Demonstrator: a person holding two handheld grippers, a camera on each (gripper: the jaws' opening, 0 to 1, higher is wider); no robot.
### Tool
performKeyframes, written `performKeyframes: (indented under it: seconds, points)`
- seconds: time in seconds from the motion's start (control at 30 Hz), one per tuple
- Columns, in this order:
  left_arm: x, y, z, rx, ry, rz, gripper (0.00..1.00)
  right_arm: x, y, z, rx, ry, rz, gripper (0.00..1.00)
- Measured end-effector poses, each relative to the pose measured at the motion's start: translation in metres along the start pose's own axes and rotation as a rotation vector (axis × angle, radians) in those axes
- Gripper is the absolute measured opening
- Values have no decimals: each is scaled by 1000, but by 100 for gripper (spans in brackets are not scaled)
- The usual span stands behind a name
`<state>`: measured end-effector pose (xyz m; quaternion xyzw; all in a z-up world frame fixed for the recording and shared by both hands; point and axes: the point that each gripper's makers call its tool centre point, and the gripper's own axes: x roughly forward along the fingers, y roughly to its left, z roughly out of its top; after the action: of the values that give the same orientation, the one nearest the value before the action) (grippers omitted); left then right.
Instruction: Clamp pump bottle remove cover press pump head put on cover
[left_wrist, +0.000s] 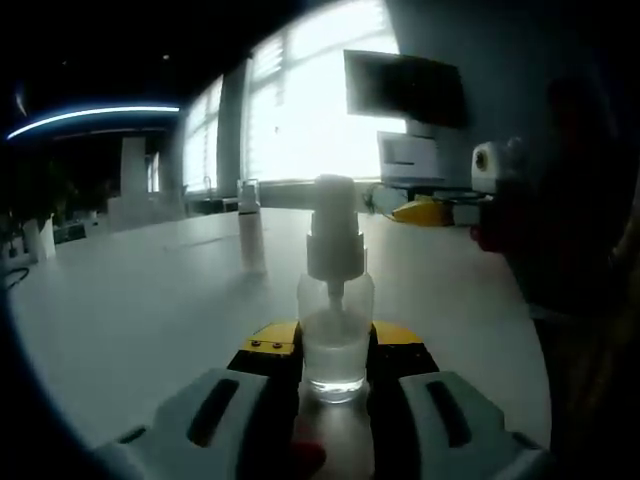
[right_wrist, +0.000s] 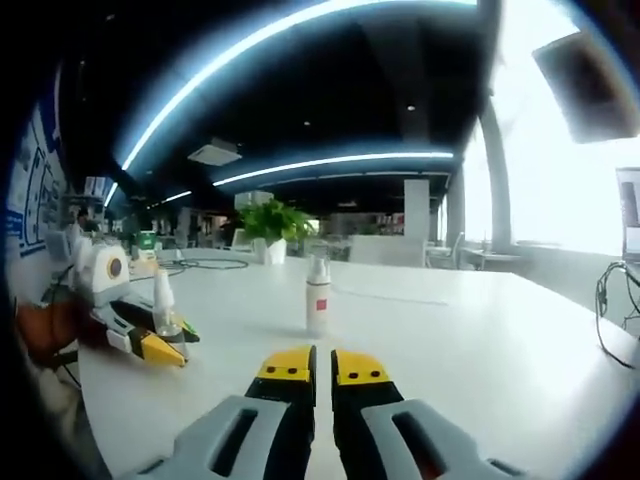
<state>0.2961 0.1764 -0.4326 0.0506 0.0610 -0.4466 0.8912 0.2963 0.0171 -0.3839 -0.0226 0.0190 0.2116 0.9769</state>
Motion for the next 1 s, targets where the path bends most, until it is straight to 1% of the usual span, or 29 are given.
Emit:
performKeyframes:
  seconds: [0.27,0.43,0.53,0.63,0.73,0.87,1.0]
  points:
    - [0,1,0,0,1,1,16,-6,4,-10,-27,-1,10,0]
    - [0,1,0,-1,1,1,16,-7,1,-18,-19,-1,0,0]
    - [0,0,0,-1,1,0,16,-7,0,-22,-35,-3,-3,0]
    - [0,0,0,-1,1,1,16,-8,0,-17,-57,-18,-4,0]
    - [0,0,0,-2,1,1,16,-9,-1,-13,-58,-30,-9,0]
    - [0,0,0,-2,1,1,16,-11,0,-14,-60,-27,-1,0]
    - [0,0,0,-3,1,1,16,-13,-1,-18,-55,-14,-5,0]
